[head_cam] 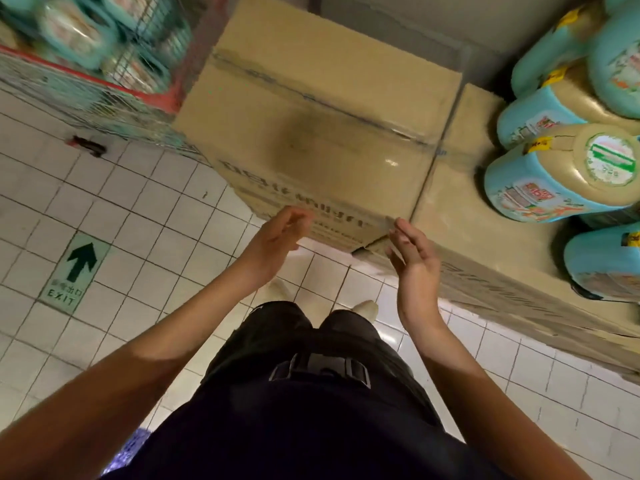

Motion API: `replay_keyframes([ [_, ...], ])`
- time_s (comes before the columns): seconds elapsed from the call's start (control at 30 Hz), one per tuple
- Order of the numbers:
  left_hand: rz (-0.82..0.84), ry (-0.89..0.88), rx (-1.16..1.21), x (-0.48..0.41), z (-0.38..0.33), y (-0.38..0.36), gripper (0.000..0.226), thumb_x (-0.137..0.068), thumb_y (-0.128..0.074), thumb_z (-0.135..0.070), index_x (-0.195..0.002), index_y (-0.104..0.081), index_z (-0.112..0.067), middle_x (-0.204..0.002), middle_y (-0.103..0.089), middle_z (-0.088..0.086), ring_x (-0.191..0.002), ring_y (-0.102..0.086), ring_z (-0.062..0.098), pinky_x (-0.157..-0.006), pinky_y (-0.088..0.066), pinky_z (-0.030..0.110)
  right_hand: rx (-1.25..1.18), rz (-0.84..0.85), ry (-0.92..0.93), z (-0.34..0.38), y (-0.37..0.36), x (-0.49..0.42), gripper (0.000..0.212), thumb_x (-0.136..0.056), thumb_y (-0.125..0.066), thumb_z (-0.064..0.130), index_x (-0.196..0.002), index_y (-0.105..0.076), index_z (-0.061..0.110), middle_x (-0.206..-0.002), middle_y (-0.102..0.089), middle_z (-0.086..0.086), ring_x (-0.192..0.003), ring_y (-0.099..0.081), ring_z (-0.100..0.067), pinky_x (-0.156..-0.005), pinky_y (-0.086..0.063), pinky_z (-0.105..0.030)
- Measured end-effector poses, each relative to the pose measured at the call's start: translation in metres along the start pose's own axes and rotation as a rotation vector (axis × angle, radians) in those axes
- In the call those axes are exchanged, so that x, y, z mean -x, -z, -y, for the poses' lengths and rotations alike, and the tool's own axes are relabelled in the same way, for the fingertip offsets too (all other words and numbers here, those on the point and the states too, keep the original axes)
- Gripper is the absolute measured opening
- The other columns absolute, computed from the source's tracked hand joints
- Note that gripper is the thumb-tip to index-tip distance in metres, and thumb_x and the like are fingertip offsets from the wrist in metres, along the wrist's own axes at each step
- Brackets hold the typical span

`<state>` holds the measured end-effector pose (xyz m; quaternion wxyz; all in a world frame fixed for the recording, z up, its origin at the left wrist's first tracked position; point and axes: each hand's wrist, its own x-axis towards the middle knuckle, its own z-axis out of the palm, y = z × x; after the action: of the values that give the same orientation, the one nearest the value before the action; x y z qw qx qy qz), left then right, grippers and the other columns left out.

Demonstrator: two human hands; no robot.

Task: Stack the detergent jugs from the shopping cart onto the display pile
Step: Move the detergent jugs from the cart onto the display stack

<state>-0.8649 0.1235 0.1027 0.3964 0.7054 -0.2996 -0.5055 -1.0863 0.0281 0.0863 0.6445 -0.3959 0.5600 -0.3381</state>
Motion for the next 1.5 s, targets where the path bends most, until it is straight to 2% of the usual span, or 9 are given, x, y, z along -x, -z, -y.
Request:
replay_keyframes([
  [0.07, -0.1, 0.043, 0.036, 0.027, 0.024, 0.045, 0.02, -0.1, -0.055, -0.043, -0.112, -0.066, -0.032, -0.118, -0.071, -0.011, -0.11, -0.07, 0.008, -0.095, -0.059, 0.04, 0.029, 0.068, 0.0, -0.006, -0.039, 0.008, 0.034, -0.109, -0.048, 0.004, -0.136, -0.068, 0.009, -0.135, -0.071, -0.006, -0.126, -0.067, -0.019, -0.102, -0.055, -0.033],
  [0.2, -0.294, 0.106, 0.152, 0.085, 0.058, 0.117, 0.026, -0.098, -0.054, -0.039, -0.114, -0.069, -0.025, -0.113, -0.077, -0.011, -0.104, -0.074, 0.011, -0.084, -0.054, 0.029, 0.033, 0.232, 0.006, -0.016, -0.118, 0.018, 0.032, -0.11, -0.046, 0.002, -0.133, -0.068, 0.003, -0.135, -0.072, -0.009, -0.128, -0.067, -0.023, -0.097, -0.057, -0.027],
  [0.33, -0.464, 0.133, 0.217, 0.13, 0.084, 0.17, 0.017, -0.102, -0.057, -0.029, -0.112, -0.07, -0.024, -0.11, -0.077, -0.006, -0.103, -0.073, 0.014, -0.086, -0.057, 0.032, 0.095, 0.409, 0.026, -0.021, -0.19, 0.029, 0.031, -0.11, -0.046, 0.002, -0.129, -0.07, 0.001, -0.128, -0.076, -0.003, -0.124, -0.07, -0.021, -0.093, -0.059, -0.026],
  [0.47, -0.63, 0.188, 0.325, 0.157, 0.105, 0.206, 0.019, -0.108, -0.054, -0.012, -0.108, -0.07, -0.022, -0.107, -0.076, 0.001, -0.106, -0.072, 0.026, -0.086, -0.055, 0.034, 0.172, 0.534, 0.035, -0.023, -0.253, 0.037, 0.029, -0.109, -0.044, -0.002, -0.124, -0.069, -0.005, -0.129, -0.074, -0.011, -0.114, -0.074, -0.023, -0.088, -0.061, -0.027],
  [0.63, -0.734, 0.224, 0.396, 0.162, 0.114, 0.234, 0.022, -0.109, -0.049, -0.008, -0.113, -0.07, -0.015, -0.11, -0.076, 0.006, -0.105, -0.073, 0.028, -0.086, -0.056, 0.034, 0.266, 0.631, 0.001, -0.023, -0.311, 0.032, 0.027, -0.109, -0.044, -0.002, -0.123, -0.067, -0.009, -0.126, -0.072, -0.022, -0.109, -0.074, -0.03, -0.088, -0.061, -0.033],
  [0.77, -0.811, 0.222, 0.458, 0.147, 0.111, 0.269, 0.025, -0.109, -0.047, -0.008, -0.114, -0.071, -0.015, -0.109, -0.078, 0.003, -0.101, -0.075, 0.023, -0.087, -0.058, 0.037, 0.335, 0.74, -0.04, -0.017, -0.353, 0.016, 0.027, -0.11, -0.045, 0.001, -0.123, -0.069, -0.003, -0.106, -0.08, -0.008, -0.1, -0.076, -0.021, -0.086, -0.062, -0.025],
  [0.87, -0.85, 0.195, 0.469, 0.124, 0.102, 0.307, 0.025, -0.11, -0.047, -0.01, -0.114, -0.071, -0.017, -0.109, -0.078, 0.001, -0.1, -0.075, 0.019, -0.089, -0.059, 0.038, 0.368, 0.776, -0.02, -0.014, -0.391, -0.005, 0.024, -0.108, -0.047, -0.001, -0.118, -0.07, -0.003, -0.108, -0.077, -0.016, -0.098, -0.076, -0.024, -0.084, -0.062, -0.026],
  [1.03, -0.898, 0.125, 0.449, 0.077, 0.081, 0.387, 0.023, -0.11, -0.048, -0.011, -0.115, -0.07, -0.016, -0.107, -0.077, -0.003, -0.099, -0.075, 0.016, -0.083, -0.06, 0.027, 0.399, 0.83, 0.012, -0.004, -0.467, -0.039, 0.031, -0.107, -0.047, -0.004, -0.107, -0.075, 0.009, -0.102, -0.078, -0.012, -0.099, -0.076, -0.026, -0.082, -0.061, -0.025],
  [1.5, -0.968, 0.231, 0.445, 0.025, 0.094, 0.557, 0.022, -0.111, -0.048, -0.014, -0.113, -0.069, -0.02, -0.108, -0.076, -0.01, -0.1, -0.075, 0.015, -0.087, -0.061, 0.037, 0.405, 0.972, 0.016, 0.024, -0.706, -0.085, 0.028, -0.108, -0.044, -0.003, -0.112, -0.071, -0.001, -0.105, -0.073, -0.024, -0.096, -0.073, -0.027, -0.085, -0.062, -0.032],
])
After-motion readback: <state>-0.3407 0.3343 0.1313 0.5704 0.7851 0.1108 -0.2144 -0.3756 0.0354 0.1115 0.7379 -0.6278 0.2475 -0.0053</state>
